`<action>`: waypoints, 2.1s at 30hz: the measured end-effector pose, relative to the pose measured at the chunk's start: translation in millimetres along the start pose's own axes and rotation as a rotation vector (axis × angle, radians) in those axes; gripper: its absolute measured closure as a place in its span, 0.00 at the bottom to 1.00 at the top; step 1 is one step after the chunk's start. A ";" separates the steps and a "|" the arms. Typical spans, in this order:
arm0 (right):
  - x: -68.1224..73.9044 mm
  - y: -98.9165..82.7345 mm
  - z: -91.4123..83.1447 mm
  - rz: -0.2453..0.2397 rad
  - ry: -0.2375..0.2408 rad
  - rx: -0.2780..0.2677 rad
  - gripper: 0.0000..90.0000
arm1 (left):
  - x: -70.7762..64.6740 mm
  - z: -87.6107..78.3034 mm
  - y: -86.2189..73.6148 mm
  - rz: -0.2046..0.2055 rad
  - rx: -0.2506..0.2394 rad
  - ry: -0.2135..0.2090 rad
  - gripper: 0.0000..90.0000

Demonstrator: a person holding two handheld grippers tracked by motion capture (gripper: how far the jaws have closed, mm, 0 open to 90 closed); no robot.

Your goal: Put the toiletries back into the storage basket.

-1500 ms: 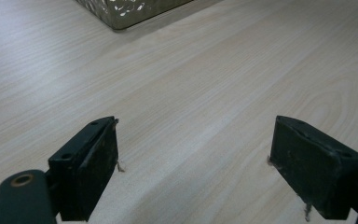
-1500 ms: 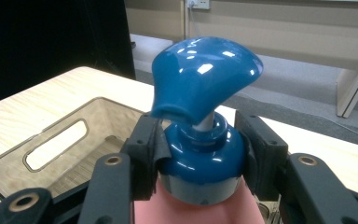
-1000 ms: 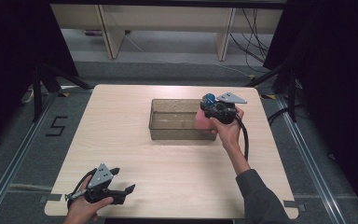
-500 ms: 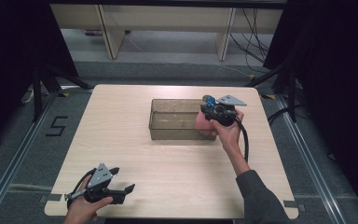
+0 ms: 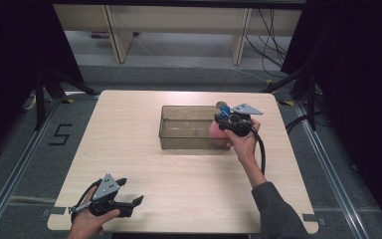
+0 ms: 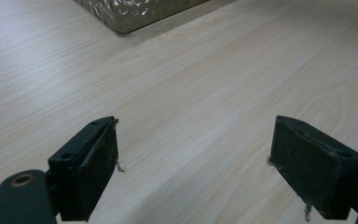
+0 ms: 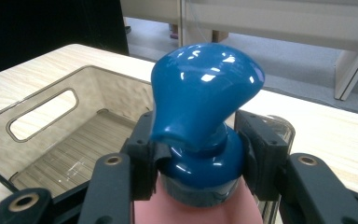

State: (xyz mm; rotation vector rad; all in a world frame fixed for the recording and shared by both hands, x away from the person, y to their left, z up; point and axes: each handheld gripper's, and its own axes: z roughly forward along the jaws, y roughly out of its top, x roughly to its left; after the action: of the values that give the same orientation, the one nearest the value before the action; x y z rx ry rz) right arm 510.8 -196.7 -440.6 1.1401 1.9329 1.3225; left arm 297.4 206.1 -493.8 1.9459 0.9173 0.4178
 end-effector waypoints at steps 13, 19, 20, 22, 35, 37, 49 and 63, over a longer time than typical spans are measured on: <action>7.5 -2.6 -2.4 -0.014 0.000 0.006 0.57 | -0.5 -0.2 -0.1 0.001 0.005 0.009 0.16; 2.0 -1.4 -9.4 0.053 0.021 -0.015 0.39 | -0.3 -0.1 0.0 0.001 0.005 0.008 0.16; 2.0 -1.4 -9.4 0.053 0.021 -0.015 0.39 | -0.3 -0.1 0.0 0.001 0.005 0.008 0.16; 2.6 0.5 -12.9 0.054 0.026 -0.021 0.36 | 0.0 0.0 0.2 0.003 0.006 0.008 0.16; 2.0 2.1 -31.6 0.065 0.023 -0.023 0.28 | 0.9 -0.3 -0.2 0.006 0.007 0.004 0.16; 0.2 1.6 -34.1 0.062 0.024 -0.019 0.28 | 1.4 -0.3 0.2 0.005 0.005 0.006 0.16; -1.5 -3.0 -43.4 0.052 0.023 -0.018 0.28 | 1.1 0.2 -0.1 0.008 0.005 0.003 0.16; 1.4 -4.4 -54.0 0.079 0.032 -0.008 0.28 | 1.2 -0.1 -0.2 0.004 0.004 0.006 0.16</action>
State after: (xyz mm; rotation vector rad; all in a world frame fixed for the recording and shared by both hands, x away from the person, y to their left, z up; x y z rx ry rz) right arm 465.8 -222.0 -424.1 1.2089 1.9217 1.3967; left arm 298.1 207.1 -494.0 1.9516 0.9192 0.4250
